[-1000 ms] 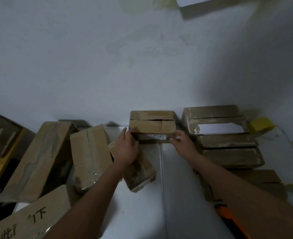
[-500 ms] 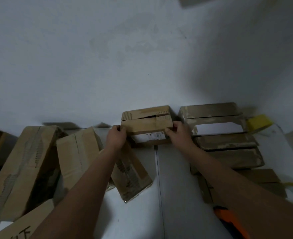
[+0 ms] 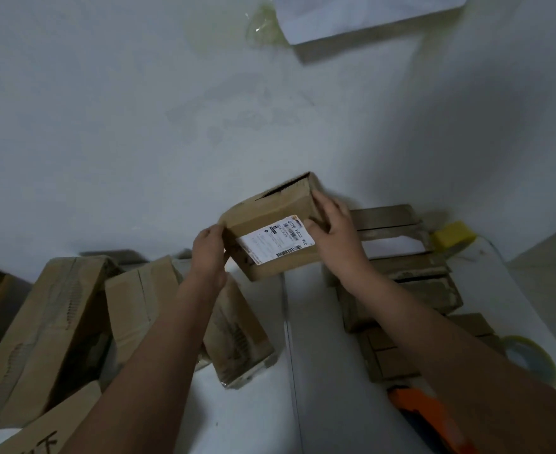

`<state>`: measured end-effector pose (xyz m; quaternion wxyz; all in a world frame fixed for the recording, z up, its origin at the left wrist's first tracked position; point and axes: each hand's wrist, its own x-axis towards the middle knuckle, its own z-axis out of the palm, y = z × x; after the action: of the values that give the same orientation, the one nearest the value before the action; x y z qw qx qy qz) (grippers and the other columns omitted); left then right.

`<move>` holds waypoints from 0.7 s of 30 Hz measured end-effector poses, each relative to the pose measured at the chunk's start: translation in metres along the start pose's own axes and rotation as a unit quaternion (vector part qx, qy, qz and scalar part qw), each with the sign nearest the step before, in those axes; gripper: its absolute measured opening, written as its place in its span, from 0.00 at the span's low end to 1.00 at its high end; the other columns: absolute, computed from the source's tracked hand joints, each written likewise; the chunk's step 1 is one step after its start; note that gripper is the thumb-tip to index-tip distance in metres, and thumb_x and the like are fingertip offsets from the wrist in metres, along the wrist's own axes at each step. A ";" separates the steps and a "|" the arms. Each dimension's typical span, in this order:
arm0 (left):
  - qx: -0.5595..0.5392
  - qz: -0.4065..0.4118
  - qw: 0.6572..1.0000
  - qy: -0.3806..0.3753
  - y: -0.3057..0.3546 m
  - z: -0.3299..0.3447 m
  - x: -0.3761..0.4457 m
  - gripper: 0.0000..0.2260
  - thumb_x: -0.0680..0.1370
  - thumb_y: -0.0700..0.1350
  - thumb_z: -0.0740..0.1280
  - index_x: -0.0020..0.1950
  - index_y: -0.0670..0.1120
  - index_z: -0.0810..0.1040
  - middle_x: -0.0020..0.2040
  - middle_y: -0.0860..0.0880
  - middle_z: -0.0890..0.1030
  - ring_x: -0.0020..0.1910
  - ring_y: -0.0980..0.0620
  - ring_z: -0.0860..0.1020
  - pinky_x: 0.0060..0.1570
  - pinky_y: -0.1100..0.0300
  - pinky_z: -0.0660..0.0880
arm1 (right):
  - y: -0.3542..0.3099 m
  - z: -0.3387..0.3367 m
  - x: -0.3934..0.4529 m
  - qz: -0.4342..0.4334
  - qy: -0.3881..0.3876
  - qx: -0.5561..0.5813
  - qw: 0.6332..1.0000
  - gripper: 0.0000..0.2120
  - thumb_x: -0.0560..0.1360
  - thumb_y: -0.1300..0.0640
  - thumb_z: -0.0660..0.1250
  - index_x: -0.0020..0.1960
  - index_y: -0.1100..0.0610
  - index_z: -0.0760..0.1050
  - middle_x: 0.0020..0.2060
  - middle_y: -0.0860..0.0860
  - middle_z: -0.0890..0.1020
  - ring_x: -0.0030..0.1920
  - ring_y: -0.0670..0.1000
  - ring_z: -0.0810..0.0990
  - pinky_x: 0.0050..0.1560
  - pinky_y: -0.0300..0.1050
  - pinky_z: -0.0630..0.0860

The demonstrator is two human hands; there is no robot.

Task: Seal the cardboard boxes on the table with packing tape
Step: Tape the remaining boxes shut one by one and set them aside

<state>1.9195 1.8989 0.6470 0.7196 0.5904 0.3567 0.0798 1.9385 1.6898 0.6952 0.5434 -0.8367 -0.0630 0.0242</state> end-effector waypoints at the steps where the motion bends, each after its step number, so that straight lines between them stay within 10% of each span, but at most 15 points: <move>1: -0.002 0.017 1.000 -0.010 0.006 0.002 -0.009 0.09 0.82 0.43 0.61 0.59 0.39 0.75 0.46 0.49 0.76 0.48 0.52 0.75 0.50 0.57 0.75 | -0.003 -0.008 -0.005 0.001 0.007 0.013 1.000 0.26 0.78 0.57 0.66 0.75 0.48 0.64 0.70 0.52 0.64 0.68 0.49 0.69 0.67 0.40 0.66; 10: 0.038 0.090 0.995 -0.031 0.000 0.007 -0.123 0.09 0.80 0.45 0.65 0.59 0.45 0.77 0.53 0.51 0.79 0.52 0.54 0.77 0.57 0.55 0.74 | 0.009 -0.065 -0.103 0.078 0.063 0.068 0.993 0.25 0.80 0.40 0.55 0.74 0.48 0.62 0.66 0.48 0.71 0.64 0.48 0.72 0.66 0.53 0.71; 15: 0.063 0.075 0.995 -0.025 -0.062 0.002 -0.195 0.05 0.81 0.46 0.64 0.56 0.49 0.75 0.54 0.50 0.78 0.52 0.52 0.76 0.45 0.58 0.73 | 0.061 -0.076 -0.179 0.113 0.043 0.002 0.993 0.33 0.70 0.28 0.54 0.68 0.44 0.69 0.60 0.48 0.77 0.61 0.52 0.76 0.61 0.58 0.75; 21: 0.090 0.072 0.993 0.011 -0.119 -0.024 -0.245 0.07 0.81 0.50 0.64 0.57 0.50 0.73 0.55 0.51 0.77 0.54 0.53 0.76 0.47 0.60 0.72 | 0.089 -0.077 -0.247 0.146 -0.013 -0.043 0.988 0.27 0.76 0.44 0.64 0.71 0.54 0.66 0.62 0.52 0.73 0.62 0.53 0.72 0.62 0.57 0.73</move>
<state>1.6887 1.7524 0.6402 0.6517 0.6762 0.3268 0.1057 1.7089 1.5517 0.6385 0.4967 -0.8591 0.0521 0.1118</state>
